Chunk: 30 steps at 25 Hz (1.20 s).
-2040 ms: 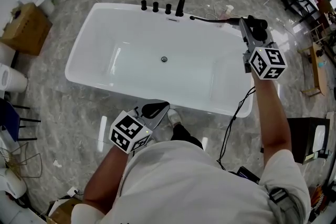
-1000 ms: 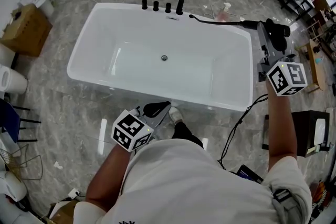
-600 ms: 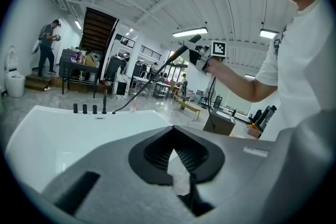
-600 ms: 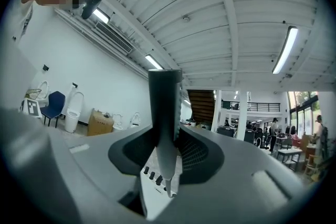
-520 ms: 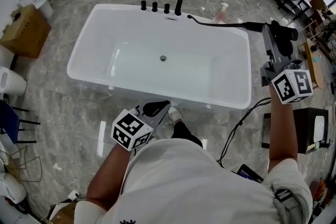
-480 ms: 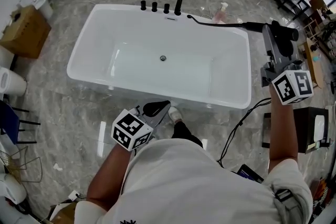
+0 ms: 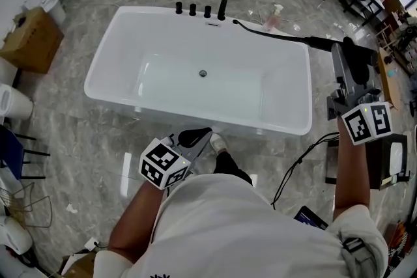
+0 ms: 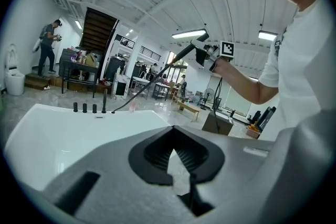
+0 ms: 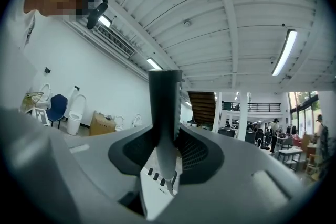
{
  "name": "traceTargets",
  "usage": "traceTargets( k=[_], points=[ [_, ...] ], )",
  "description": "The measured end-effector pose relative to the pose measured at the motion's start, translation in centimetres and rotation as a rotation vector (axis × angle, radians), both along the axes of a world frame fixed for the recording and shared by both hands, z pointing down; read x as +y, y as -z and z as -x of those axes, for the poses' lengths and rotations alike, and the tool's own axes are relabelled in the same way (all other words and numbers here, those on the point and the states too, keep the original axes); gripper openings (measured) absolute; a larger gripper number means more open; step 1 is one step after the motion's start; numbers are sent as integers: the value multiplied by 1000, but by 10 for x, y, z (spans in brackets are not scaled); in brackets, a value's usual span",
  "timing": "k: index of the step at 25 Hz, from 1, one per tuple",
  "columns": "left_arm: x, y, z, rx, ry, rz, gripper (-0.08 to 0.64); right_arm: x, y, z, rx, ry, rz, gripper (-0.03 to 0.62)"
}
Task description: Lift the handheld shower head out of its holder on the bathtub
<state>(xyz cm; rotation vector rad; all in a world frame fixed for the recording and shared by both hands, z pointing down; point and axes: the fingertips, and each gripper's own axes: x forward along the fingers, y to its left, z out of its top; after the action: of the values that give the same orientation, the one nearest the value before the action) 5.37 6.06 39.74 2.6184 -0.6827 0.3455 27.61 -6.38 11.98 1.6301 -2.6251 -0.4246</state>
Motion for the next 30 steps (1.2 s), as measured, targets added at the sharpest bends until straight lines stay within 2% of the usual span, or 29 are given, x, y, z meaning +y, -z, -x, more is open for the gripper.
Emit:
traceTargets(
  k=[12, 30],
  points=[
    [4, 4, 16, 5, 23, -10, 8, 10, -17, 17, -17, 16, 44, 146],
    [5, 5, 19, 3, 34, -13, 8, 12, -19, 17, -18, 11, 54, 146]
  ],
)
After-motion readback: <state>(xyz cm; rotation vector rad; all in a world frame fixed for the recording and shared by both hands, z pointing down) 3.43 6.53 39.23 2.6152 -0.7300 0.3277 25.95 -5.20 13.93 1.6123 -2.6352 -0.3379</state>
